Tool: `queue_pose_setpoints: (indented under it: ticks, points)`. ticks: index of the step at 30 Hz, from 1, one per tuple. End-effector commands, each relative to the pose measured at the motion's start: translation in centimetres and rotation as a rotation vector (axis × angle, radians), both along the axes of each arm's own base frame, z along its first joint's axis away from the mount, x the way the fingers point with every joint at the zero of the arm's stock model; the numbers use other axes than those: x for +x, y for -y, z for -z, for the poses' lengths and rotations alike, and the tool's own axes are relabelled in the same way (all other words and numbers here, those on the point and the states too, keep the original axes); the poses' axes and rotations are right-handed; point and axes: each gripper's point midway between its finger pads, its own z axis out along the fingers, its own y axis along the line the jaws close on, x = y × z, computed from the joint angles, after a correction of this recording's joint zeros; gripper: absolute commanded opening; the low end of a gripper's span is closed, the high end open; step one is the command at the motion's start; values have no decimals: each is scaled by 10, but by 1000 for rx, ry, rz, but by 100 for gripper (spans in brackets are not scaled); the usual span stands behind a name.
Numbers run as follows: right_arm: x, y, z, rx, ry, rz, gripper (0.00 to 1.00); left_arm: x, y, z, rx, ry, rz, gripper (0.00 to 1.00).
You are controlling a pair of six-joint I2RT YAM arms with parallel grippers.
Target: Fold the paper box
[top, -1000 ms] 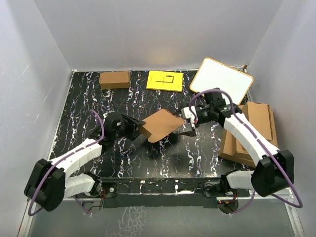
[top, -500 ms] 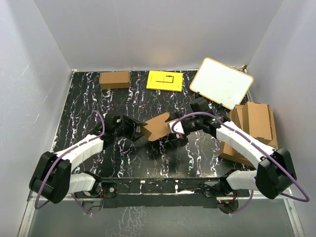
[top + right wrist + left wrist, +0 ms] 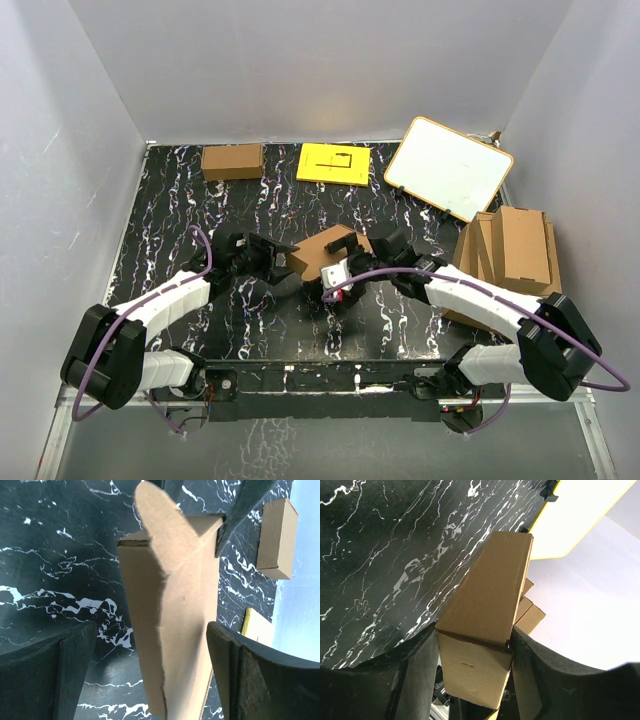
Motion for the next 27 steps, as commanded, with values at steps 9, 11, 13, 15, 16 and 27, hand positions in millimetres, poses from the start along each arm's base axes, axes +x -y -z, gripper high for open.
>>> queue_pose_setpoints:
  ticks: [9,11,13,15,16,27]
  points:
    - [29,-12,-25,100,228,141,79,7,5,-19,-75,21,-4,46]
    - [30,-13,-27,111,224,151,74,7,6,-19,-82,20,-2,46]
    - [31,-14,-27,115,215,155,70,7,6,-19,-86,22,0,47]
    - [31,-14,-27,119,208,158,67,8,6,-18,-87,25,-2,48]
    - [30,-14,-26,118,203,158,64,8,6,-19,-90,27,-1,49]
    - [32,-16,-28,137,145,189,49,5,4,-24,-136,66,-18,70]
